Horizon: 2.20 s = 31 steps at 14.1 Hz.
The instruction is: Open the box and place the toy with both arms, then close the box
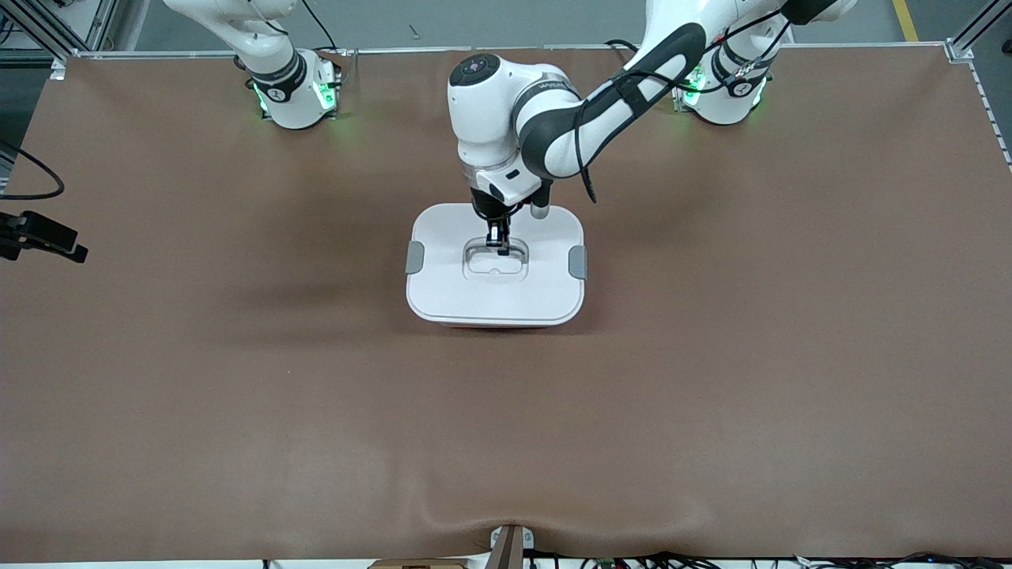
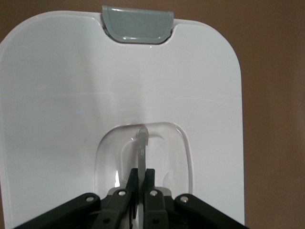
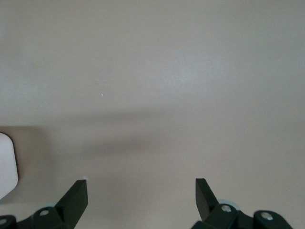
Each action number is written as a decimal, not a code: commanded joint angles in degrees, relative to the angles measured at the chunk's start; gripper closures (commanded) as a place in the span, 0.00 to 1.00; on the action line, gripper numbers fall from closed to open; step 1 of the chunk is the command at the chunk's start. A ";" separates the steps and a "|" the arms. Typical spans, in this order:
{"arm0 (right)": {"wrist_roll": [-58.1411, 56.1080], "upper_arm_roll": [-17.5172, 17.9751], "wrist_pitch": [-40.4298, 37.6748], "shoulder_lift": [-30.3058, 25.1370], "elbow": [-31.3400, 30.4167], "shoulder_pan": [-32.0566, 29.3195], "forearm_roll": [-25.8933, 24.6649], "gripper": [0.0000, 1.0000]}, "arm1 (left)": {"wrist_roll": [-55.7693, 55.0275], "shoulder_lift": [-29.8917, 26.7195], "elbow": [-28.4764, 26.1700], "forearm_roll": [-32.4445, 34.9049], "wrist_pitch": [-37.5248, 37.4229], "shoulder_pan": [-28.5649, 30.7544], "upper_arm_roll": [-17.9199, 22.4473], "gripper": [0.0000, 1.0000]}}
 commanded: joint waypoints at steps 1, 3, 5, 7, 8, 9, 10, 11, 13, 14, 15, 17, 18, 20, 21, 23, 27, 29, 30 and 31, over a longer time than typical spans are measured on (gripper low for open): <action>-0.22 0.38 -0.77 0.97 1.58 0.25 -2.03 0.00 | -19.32 1.05 -2.15 5.22 -0.75 -1.13 0.47 1.00; 0.13 0.55 -0.59 1.32 1.94 1.74 -4.93 0.00 | -19.06 0.96 -2.50 5.22 -0.84 -1.21 0.47 0.98; 0.13 0.47 -0.94 1.32 1.94 1.48 -4.33 0.00 | -18.80 0.61 -2.50 5.14 -2.33 -1.21 0.38 0.90; -0.04 0.55 -1.03 1.32 1.94 1.22 -4.24 0.00 | -18.71 0.26 -2.59 5.14 -4.00 -1.21 0.38 0.90; -0.04 0.55 -1.12 1.41 1.94 1.22 -4.15 0.00 | -18.62 0.08 -2.59 5.14 -4.35 -1.21 0.38 0.87; -0.04 0.55 -1.20 1.32 1.94 1.13 -2.93 0.00 | -18.45 0.08 -2.41 5.14 -4.44 -1.21 0.38 0.73; -0.13 0.47 -1.12 1.32 1.94 0.61 -1.00 0.00 | -18.27 -0.18 -2.15 5.14 -4.44 -1.04 0.38 0.67; -0.31 0.47 -1.12 1.41 1.94 -0.36 -0.03 0.00 | -17.83 -0.62 -2.15 5.05 -4.44 -0.87 0.29 0.62; -0.57 0.47 -1.20 1.32 1.94 -0.45 0.07 0.00 | -15.12 -1.32 -1.80 4.44 -5.32 -0.78 0.29 0.13; -0.57 0.47 -1.20 1.15 2.02 -0.37 0.07 0.00 | -13.37 -1.58 -1.36 4.17 -5.85 -0.60 0.12 0.00; -0.57 0.47 -1.20 1.14 2.29 -0.28 -0.10 0.00 | -11.17 -2.28 -0.83 3.65 -6.29 -0.25 0.03 0.00; -0.57 0.47 -1.20 1.23 2.29 -0.02 -0.10 0.00 | -4.16 -3.95 1.53 -1.86 -8.30 0.97 0.12 0.00; -0.57 0.47 -1.20 1.14 2.29 0.07 -0.11 0.00 | 0.49 -5.18 2.68 -5.11 -10.05 1.85 0.03 0.00; -0.57 0.55 -1.20 1.14 2.29 0.16 -0.11 0.00 | 10.07 -8.95 3.13 -10.75 -13.31 3.87 0.12 0.00; -0.57 0.55 -1.20 1.14 2.29 0.16 -0.11 0.00 | 14.64 -10.71 3.13 -13.21 -14.37 5.45 0.03 0.00; -0.75 0.47 -1.29 1.14 2.29 -0.01 -0.11 0.00 | 25.62 -13.96 3.13 -17.35 -16.13 9.40 0.03 0.00; -0.75 0.47 -1.82 1.14 2.29 -0.37 0.07 0.00 | 49.53 -19.50 3.30 -25.61 -16.92 19.94 0.03 0.00; -1.01 0.47 -1.91 1.23 2.29 -0.45 0.07 0.00 | 60.08 -20.22 4.08 -27.99 -18.23 23.99 0.03 0.00; -1.88 0.38 -1.91 1.23 2.29 -0.45 0.07 0.00 | 66.48 -20.57 5.57 -29.13 -20.59 26.18 0.03 0.00; -2.15 0.38 -1.91 1.32 2.29 -0.54 0.07 0.00 | 74.98 -20.57 6.46 -30.79 -22.62 28.56 0.03 0.00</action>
